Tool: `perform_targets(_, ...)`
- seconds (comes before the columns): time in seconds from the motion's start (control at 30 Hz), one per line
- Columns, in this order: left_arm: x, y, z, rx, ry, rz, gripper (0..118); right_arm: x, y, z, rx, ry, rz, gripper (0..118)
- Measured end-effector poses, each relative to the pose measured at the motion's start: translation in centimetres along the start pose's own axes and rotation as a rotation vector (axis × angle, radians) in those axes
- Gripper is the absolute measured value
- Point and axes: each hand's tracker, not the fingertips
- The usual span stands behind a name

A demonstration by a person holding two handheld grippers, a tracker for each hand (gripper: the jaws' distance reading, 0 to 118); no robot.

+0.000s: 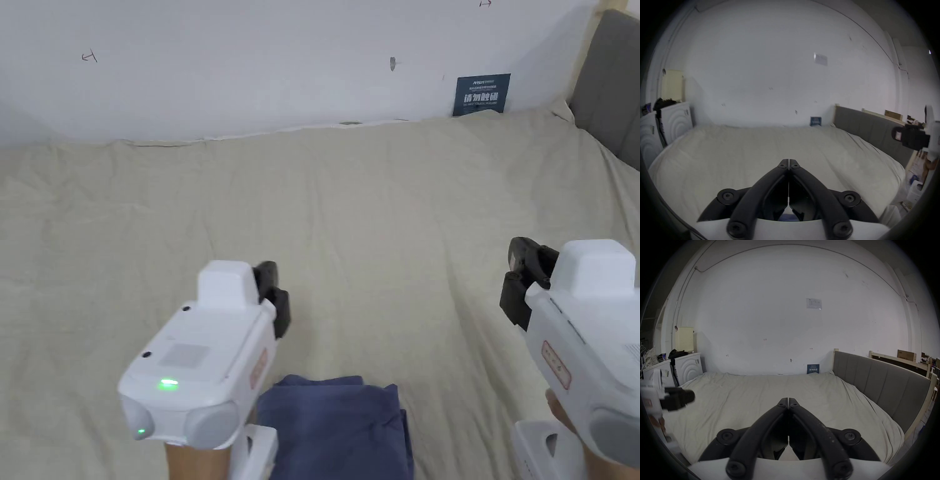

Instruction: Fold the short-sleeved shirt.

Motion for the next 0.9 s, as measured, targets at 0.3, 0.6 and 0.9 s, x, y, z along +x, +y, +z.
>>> perform_targets(0.3, -7.5, 2.0, 3.0, 0.111, 0.198, -0.052, 0, -2.9, 1.1, 0.0, 0.041, 0.014, 0.029, 1)
perform_targets(0.6, -10.0, 1.5, 3.7, 0.112, 0.243, -0.024, 0, -4.5, 1.1, -0.2, 0.045, 0.030, 0.042, 1)
perform_targets(0.9, -10.1, 1.4, 3.7, 0.100, 0.234, -0.015, 0, -6.3, -3.4, -1.7, -0.068, 0.062, 0.055, 1)
